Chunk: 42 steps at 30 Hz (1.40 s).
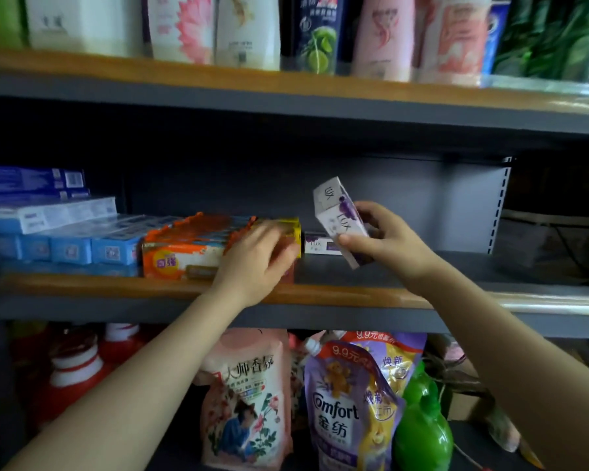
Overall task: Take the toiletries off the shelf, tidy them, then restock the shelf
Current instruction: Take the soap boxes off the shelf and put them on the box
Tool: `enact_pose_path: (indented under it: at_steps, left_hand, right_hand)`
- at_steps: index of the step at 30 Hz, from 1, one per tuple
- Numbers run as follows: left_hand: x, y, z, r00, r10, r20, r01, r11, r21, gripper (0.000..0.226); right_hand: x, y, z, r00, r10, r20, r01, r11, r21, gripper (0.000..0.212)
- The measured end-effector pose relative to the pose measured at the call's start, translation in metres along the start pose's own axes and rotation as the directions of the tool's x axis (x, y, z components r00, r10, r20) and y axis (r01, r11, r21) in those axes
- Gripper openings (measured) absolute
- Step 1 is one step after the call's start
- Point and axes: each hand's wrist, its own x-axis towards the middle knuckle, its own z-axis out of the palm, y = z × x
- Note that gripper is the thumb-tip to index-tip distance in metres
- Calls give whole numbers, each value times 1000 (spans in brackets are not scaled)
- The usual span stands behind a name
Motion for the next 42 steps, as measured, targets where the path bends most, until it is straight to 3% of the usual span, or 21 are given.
enact_pose_path:
  at_steps: [2, 4, 6, 10, 12, 14, 15, 16, 18, 20, 24, 28, 30, 35, 40, 42]
  left_hand:
    - [2, 22, -9, 987, -156, -39, 126, 902, -412, 51]
    - [1, 41, -19, 978, -208, 0, 167, 785, -597, 48]
    - [-4, 51, -26, 974, -198, 105, 221, 762, -608, 48]
    - [-16, 59, -34, 910, -309, 275, 412, 743, -528, 77]
    - [-22, 60, -35, 898, -315, 308, 440, 683, -583, 59]
    - [-28, 58, -36, 897, -309, 316, 440, 557, -704, 16]
    - [-32, 57, -36, 892, -302, 336, 445, 466, -765, 6]
    - [-35, 55, -36, 885, -301, 355, 451, 371, -811, 15]
    - [-44, 52, -34, 858, -308, 411, 485, 223, -846, 13]
    - [-52, 54, -30, 833, -313, 456, 513, 127, -849, 18]
    - [-63, 54, -26, 737, -335, 588, 611, -43, -791, 50]
    - [-77, 54, -24, 622, -230, 748, 750, -99, -654, 67]
    - [-81, 54, -22, 610, -195, 768, 762, -120, -636, 61]
    - [-91, 55, -4, 545, -283, 789, 787, -152, -598, 43]
    - [-97, 54, 8, 580, -297, 759, 727, -232, -646, 37]
    - [-99, 53, 11, 650, -316, 691, 655, -226, -720, 36]
  right_hand:
    - [-18, -10, 4, 997, -1, 72, -8, 992, 126, 41]
    - [-32, -11, 9, 990, 36, 134, -56, 987, 148, 42]
    - [-42, -9, 16, 982, 86, 171, -117, 977, 180, 44]
    - [-57, -9, 24, 973, 149, 174, -176, 973, 152, 44]
    - [-63, -9, 26, 971, 145, 189, -166, 981, 100, 46]
    - [-69, -7, 28, 978, 137, 155, -170, 960, 221, 53]
    - [-74, -7, 29, 980, 148, 137, -188, 913, 361, 56]
    - [-79, -6, 30, 980, 152, 131, -197, 850, 488, 55]
    - [-88, -6, 34, 979, 161, 126, -204, 773, 600, 53]
    - [-96, -6, 37, 981, 171, 89, -191, 790, 583, 52]
    - [-102, -14, 36, 980, 198, -9, -168, 852, 497, 50]
    - [-108, -15, 33, 971, 204, -122, -147, 919, 366, 50]
    - [-111, -17, 30, 974, 170, -151, -115, 940, 322, 48]
    - [-121, -24, 33, 990, 78, -118, -46, 968, 246, 55]
    - [-128, -20, 35, 986, 117, -123, -84, 967, 242, 58]
    - [-130, -17, 33, 990, 111, -91, -92, 976, 197, 48]
